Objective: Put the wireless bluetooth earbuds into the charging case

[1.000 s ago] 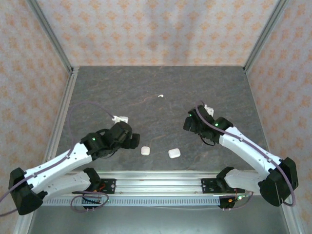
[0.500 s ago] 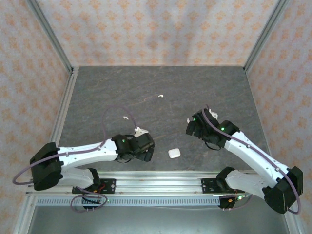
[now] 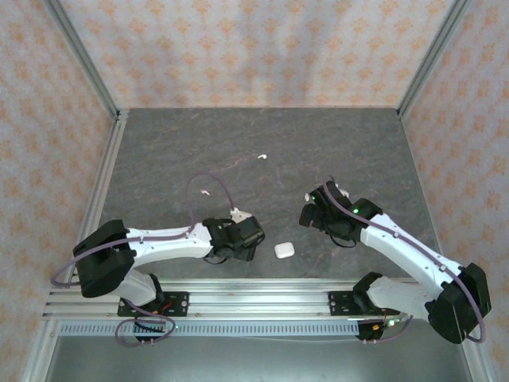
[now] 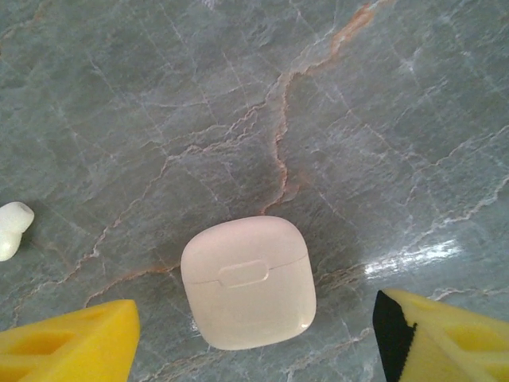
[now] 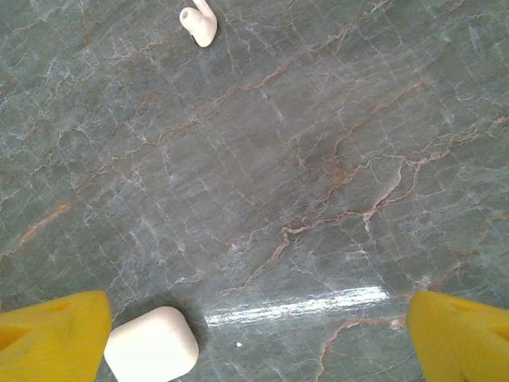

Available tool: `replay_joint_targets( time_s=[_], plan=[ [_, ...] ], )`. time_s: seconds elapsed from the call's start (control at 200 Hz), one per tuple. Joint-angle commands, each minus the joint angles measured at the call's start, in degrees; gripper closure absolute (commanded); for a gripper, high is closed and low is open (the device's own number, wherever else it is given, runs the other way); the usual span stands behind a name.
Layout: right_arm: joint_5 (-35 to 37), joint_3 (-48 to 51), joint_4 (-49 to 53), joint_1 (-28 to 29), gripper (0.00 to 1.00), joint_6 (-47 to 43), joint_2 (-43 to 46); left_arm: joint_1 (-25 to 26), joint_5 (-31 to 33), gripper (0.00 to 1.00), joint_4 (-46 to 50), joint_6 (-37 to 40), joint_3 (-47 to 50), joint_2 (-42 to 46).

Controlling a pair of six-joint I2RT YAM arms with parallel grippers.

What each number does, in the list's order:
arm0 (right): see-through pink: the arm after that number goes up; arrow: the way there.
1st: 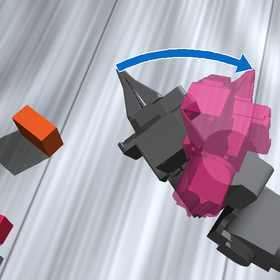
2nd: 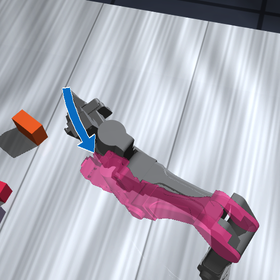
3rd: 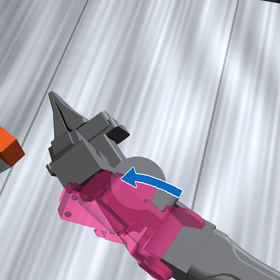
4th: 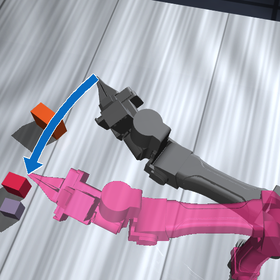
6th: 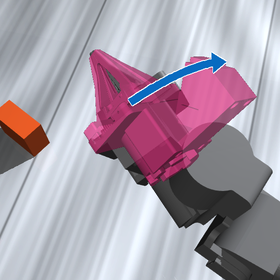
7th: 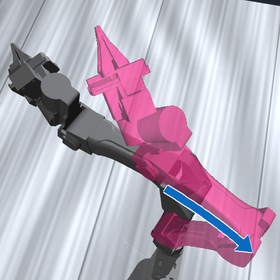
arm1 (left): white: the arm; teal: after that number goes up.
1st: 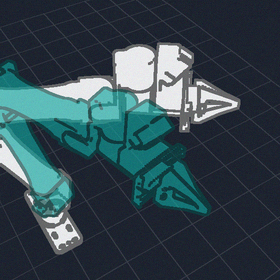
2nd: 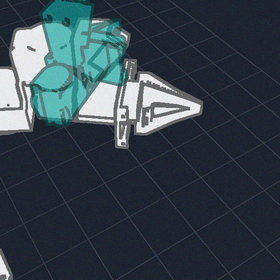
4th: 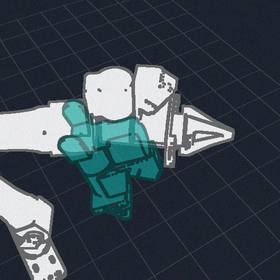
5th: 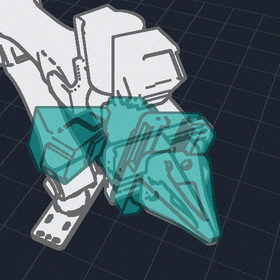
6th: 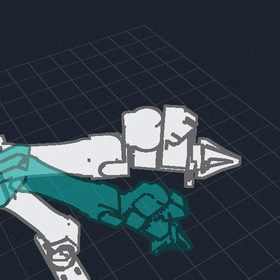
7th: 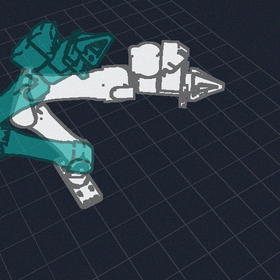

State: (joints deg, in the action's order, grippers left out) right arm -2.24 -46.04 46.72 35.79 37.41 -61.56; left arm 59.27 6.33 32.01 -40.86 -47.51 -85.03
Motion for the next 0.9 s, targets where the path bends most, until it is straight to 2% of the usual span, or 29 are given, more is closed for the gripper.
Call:
replay_joint_targets(
  time_s=[0.0,0.375,0.781,0.896],
  plan=[
    [-0.25,0.99,-1.09,-0.53,0.05,-0.91,0.29,0.34,0.92,0.26,0.15,-2.27,-0.86,-1.23],
    [-2.11,3.02,-5.63,-1.60,0.05,0.06,-0.04,0.35,0.64,0.39,-1.13,-2.86,0.17,-3.51],
    [-4.20,1.83,-5.91,-3.07,0.05,-1.22,-1.20,0.15,0.02,0.40,-1.41,-2.61,-0.62,-6.40],
    [-5.52,1.83,-6.37,-3.72,0.05,-1.17,-1.11,-0.02,-0.37,0.48,-1.54,-1.91,-0.50,-6.72]
  ],
)
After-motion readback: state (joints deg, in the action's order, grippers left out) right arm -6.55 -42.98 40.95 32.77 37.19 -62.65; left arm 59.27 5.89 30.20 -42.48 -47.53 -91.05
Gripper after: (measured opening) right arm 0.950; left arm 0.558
